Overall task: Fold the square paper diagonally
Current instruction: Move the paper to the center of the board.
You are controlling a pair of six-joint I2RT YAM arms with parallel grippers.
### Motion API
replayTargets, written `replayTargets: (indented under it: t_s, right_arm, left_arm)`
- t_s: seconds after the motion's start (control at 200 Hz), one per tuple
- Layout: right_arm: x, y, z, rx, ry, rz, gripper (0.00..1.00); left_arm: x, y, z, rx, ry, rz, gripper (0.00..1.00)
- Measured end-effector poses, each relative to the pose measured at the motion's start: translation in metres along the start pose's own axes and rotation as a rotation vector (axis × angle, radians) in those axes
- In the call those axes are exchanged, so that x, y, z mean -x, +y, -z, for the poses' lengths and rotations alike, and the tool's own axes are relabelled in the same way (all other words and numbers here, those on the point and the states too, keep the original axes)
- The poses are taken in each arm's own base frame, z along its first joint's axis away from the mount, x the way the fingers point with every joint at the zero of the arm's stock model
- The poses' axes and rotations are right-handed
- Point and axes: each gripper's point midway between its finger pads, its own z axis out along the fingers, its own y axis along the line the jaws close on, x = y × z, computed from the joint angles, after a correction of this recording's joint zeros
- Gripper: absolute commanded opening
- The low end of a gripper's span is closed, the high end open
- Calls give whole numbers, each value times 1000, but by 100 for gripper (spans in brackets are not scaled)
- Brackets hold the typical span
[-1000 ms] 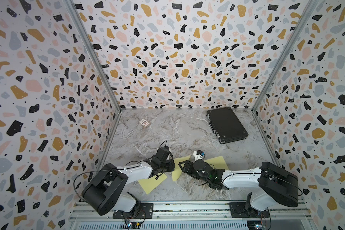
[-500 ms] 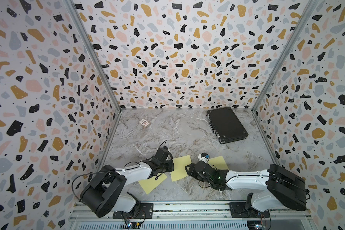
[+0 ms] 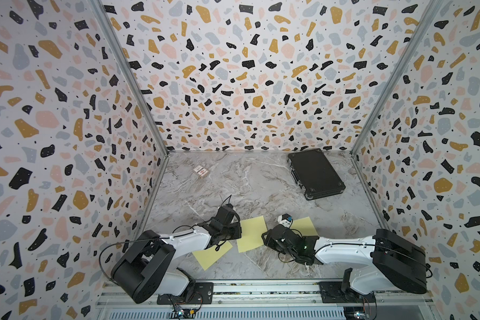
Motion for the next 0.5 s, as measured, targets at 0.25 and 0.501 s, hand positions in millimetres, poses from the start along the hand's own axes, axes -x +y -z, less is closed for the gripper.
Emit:
replayTargets:
  t_s: [0.25, 0.501]
  right_arm:
    - [-11, -13, -5, -48, 48, -30, 30]
    - [-15, -21, -6, -87, 69, -34, 12]
  left_arm:
    - [0, 0, 0, -3, -4, 13, 15]
    - [-1, 0, 0, -15, -19, 19, 15]
